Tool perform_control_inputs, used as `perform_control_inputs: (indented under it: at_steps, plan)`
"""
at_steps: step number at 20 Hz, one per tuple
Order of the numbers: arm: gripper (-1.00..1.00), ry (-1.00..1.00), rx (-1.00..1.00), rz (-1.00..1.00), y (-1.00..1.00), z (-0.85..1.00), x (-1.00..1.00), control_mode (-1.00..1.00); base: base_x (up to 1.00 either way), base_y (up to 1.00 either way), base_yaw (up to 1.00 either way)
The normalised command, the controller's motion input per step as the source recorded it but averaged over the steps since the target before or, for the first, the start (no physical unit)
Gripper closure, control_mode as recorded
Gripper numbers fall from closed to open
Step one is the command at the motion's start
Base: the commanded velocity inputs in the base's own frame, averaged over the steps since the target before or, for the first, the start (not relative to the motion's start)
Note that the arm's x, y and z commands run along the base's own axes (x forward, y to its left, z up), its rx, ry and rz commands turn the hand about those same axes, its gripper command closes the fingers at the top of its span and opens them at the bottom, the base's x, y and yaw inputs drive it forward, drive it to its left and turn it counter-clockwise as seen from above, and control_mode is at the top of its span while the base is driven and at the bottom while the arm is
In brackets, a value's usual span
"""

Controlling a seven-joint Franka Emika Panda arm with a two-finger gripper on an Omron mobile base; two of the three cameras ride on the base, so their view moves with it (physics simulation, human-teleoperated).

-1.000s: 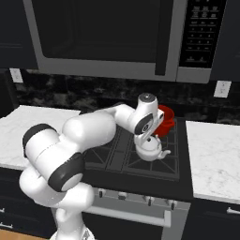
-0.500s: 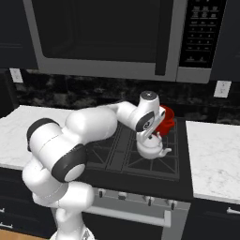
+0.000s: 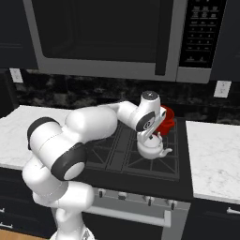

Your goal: Pick the kettle from the counter and place it on a stove burner. Then turn the burner on.

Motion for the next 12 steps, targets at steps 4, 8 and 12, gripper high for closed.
perform_control_inputs:
  at_steps: [4, 8, 12]
  plan:
    - [-1.00, 0.00, 0.00, 0.00, 0.00, 0.00, 0.00, -1.00, 0.00, 0.00, 0.00]
    - [-1.00, 0.00, 0.00, 0.00, 0.00, 0.00, 0.00, -1.00, 0.00, 0.00, 0.00]
    - [-1.00, 0.00, 0.00, 0.00, 0.00, 0.00, 0.00, -1.00, 0.00, 0.00, 0.00]
